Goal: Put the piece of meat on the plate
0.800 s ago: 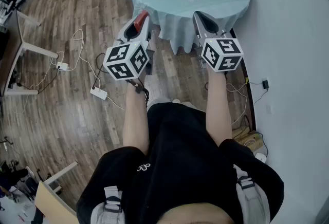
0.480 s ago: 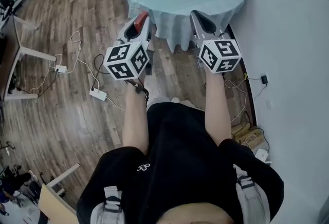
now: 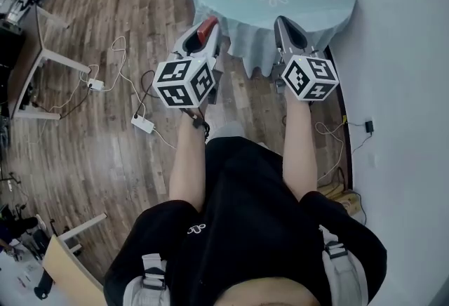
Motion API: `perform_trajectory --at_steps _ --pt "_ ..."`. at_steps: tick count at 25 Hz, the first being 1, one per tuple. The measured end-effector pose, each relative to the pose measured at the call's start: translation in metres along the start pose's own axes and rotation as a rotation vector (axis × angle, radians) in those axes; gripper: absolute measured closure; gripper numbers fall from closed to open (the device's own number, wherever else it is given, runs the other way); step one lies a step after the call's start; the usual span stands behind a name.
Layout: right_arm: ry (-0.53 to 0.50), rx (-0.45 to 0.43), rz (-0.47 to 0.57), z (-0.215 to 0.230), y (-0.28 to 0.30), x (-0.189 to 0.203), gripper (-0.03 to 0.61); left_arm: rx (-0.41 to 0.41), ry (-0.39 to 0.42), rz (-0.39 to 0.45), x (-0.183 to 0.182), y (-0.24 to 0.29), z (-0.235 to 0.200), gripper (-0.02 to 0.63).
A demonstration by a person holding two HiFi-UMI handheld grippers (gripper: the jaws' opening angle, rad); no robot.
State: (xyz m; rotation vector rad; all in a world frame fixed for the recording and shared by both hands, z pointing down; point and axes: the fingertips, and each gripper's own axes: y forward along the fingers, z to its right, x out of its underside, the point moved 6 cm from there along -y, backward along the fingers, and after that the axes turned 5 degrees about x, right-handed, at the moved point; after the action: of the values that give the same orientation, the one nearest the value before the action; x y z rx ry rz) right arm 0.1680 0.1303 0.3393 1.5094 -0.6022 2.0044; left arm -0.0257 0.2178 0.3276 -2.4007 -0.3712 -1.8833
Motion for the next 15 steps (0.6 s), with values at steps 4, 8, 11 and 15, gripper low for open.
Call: perform_trajectory --at_steps 4,8,11,15 --pt "-0.010 -0.047 -0.007 -0.006 0.029 0.001 0.569 -0.024 0.007 0.007 -0.007 0.009 -0.018 0.526" --pt "-0.017 -0.046 -0.025 0.009 0.059 0.010 0.569 -0.048 -0.009 0.008 -0.005 0.035 -0.047 0.526" --pt "-0.036 -0.019 -0.039 0.032 0.091 0.017 0.569 -0.042 -0.032 0.001 -0.002 0.076 -0.075 0.526" --pt "-0.007 0.071 -0.041 0.086 0.149 0.022 0.569 0.022 -0.056 -0.043 0.008 0.157 -0.105 0.526"
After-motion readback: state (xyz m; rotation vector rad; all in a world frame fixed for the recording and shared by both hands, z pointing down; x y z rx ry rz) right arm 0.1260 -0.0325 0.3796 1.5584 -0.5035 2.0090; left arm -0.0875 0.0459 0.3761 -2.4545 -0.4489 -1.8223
